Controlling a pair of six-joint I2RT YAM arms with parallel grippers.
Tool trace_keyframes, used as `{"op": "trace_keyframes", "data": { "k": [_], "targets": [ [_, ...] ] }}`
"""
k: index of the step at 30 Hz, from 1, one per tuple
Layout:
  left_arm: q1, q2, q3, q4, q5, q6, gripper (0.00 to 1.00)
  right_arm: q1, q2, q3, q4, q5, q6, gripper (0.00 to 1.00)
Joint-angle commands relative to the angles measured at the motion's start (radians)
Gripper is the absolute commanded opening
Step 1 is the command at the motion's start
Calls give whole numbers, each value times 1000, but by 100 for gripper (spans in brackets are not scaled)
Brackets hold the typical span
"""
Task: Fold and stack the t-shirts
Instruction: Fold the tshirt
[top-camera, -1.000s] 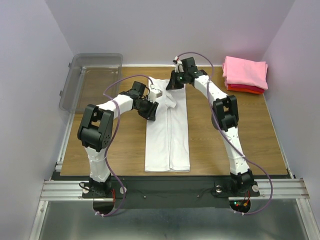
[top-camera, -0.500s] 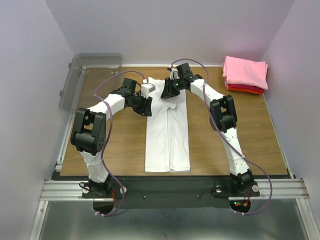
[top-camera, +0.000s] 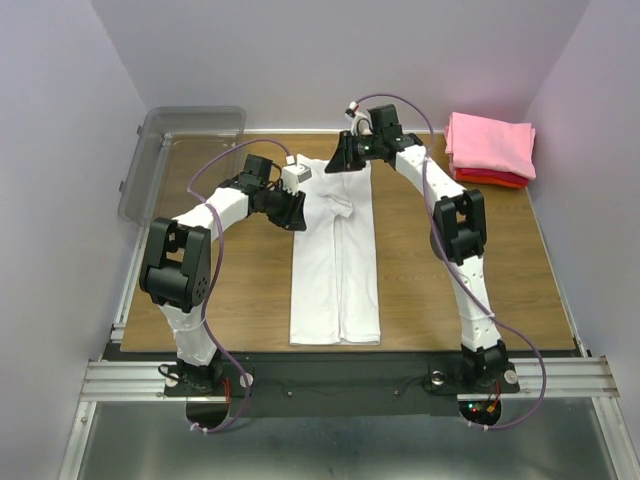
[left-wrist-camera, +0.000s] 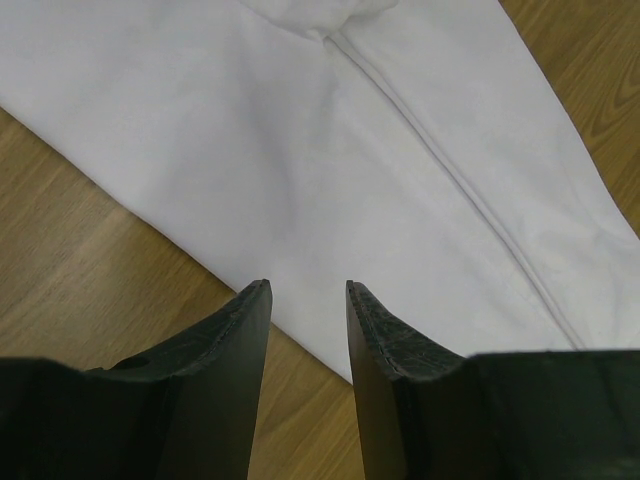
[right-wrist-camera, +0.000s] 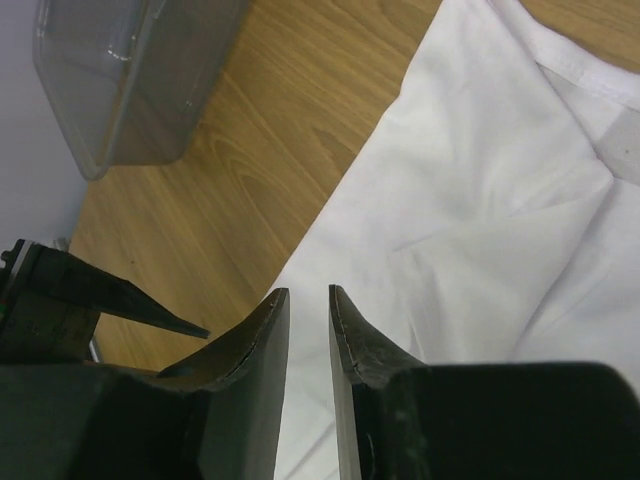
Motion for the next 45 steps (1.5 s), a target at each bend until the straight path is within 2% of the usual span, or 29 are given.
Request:
{"op": "trace_keyframes", "data": {
  "k": [1,4,10,18,22,23,26,27,29,31,35,39,45],
  "targets": [
    [7,-55,18,14,32,5,47,-17,94,52,51,-67,73,28],
    [14,-49,16,10,32,8,47,-19,152,32,70,-135,121,28],
    [40,-34,15,10,40,6,47,-22,171,-138,154,-173,165,29],
    [43,-28,8,-15,21,57,47,-71,215,-89,159,-98,104,29],
    [42,-54,19,-38,3,126,45,-78,154,-72,157,-145,83,35],
    [42,-63,22,-45,0,155,44,-77,130,-75,159,-196,79,45],
    [42,-98,25,-62,0,196,43,-77,-4,-126,157,-280,58,59],
    [40,-118,18,-68,4,216,43,-75,-80,-165,157,-297,43,68],
    [27,-134,10,-68,3,232,42,-74,-143,-215,154,-296,30,74],
    [-6,-144,2,-62,-22,232,42,-75,-226,-270,148,-273,14,74],
    [-47,-128,-5,-16,-29,163,39,-74,-300,-422,136,-173,-11,58],
    [-72,-71,-8,31,-52,68,33,-74,-309,-584,131,-115,10,38],
    [-82,6,-22,70,-19,-40,31,-74,-293,-684,131,-66,-5,33]
  ]
}}
